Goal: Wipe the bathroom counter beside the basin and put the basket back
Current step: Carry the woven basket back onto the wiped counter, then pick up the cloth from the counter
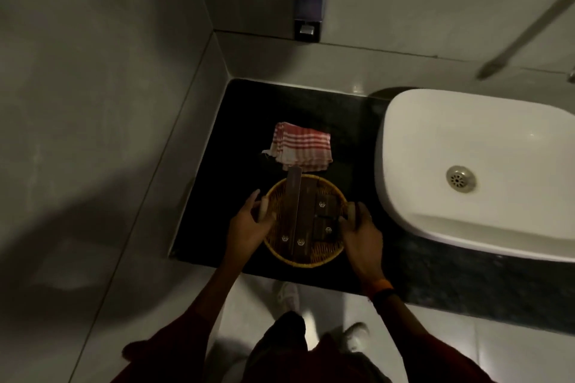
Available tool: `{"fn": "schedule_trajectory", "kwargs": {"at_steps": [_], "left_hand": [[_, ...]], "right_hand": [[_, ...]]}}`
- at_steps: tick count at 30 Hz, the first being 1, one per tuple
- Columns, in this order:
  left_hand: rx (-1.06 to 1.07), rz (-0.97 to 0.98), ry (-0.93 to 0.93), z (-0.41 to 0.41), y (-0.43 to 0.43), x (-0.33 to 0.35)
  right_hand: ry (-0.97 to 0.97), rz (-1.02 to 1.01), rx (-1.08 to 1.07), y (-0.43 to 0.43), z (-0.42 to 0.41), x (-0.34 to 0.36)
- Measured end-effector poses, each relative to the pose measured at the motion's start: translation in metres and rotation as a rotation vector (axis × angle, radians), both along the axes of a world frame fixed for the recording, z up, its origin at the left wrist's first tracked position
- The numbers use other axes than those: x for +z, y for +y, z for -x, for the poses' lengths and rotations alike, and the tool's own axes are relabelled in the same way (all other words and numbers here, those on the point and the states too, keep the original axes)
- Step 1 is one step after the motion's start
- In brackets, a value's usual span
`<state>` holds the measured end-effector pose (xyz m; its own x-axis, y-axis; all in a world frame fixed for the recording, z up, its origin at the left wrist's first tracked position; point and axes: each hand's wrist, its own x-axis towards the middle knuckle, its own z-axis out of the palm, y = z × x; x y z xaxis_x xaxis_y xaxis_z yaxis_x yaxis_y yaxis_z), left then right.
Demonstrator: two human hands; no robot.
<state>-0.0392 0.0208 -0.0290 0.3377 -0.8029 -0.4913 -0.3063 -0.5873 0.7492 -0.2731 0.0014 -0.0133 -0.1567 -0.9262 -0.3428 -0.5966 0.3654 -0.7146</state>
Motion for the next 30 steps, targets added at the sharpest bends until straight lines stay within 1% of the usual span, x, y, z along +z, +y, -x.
{"fn": "schedule_trajectory", "kwargs": {"at_steps": [2, 3, 5, 7, 9, 12, 14, 15, 16, 18, 20, 22, 24, 26, 28, 30], "left_hand": [[0.091, 0.012, 0.116, -0.007, -0.020, 0.003], [0.119, 0.035, 0.114, -0.010, -0.035, 0.004], [0.111, 0.073, 0.005, -0.015, -0.074, 0.007], [0.033, 0.123, -0.095, -0.014, -0.119, 0.008], [-0.041, 0.119, -0.115, -0.010, -0.160, 0.005], [-0.140, 0.034, -0.190, -0.003, -0.206, -0.008], [-0.241, -0.046, -0.280, 0.000, -0.218, -0.017], [-0.273, -0.065, -0.290, 0.001, -0.221, -0.020], [-0.277, -0.069, -0.250, 0.001, -0.221, -0.021], [-0.236, -0.039, -0.053, -0.001, -0.220, -0.018], [-0.170, 0.031, 0.129, 0.000, -0.218, -0.001], [-0.122, 0.104, 0.272, 0.004, -0.214, 0.022], [-0.093, 0.128, 0.375, 0.016, -0.209, 0.051], [-0.048, 0.109, 0.464, 0.035, -0.203, 0.075], [-0.029, 0.103, 0.555, 0.061, -0.195, 0.092], [-0.055, 0.104, 0.648, 0.096, -0.185, 0.105]], "right_hand": [[0.067, 0.040, -0.033, -0.015, -0.003, 0.004], [0.066, 0.073, -0.047, -0.026, -0.007, 0.005], [0.046, 0.122, -0.038, -0.060, -0.021, 0.009], [0.121, 0.141, 0.020, -0.103, -0.037, 0.007], [0.183, 0.064, 0.046, -0.147, -0.052, 0.001], [0.251, -0.118, 0.085, -0.189, -0.071, -0.018], [0.275, -0.162, 0.146, -0.200, -0.079, -0.026], [0.264, -0.175, 0.170, -0.203, -0.080, -0.027], [0.226, -0.181, 0.186, -0.204, -0.079, -0.027], [0.108, -0.136, 0.171, -0.203, -0.073, -0.022], [-0.060, -0.050, 0.058, -0.196, -0.068, -0.009], [-0.231, 0.019, -0.060, -0.183, -0.059, 0.014], [-0.357, 0.091, -0.121, -0.168, -0.044, 0.040], [-0.475, 0.140, -0.163, -0.154, -0.024, 0.063], [-0.568, 0.154, -0.225, -0.142, 0.001, 0.083], [-0.651, 0.160, -0.305, -0.130, 0.031, 0.098]]}}
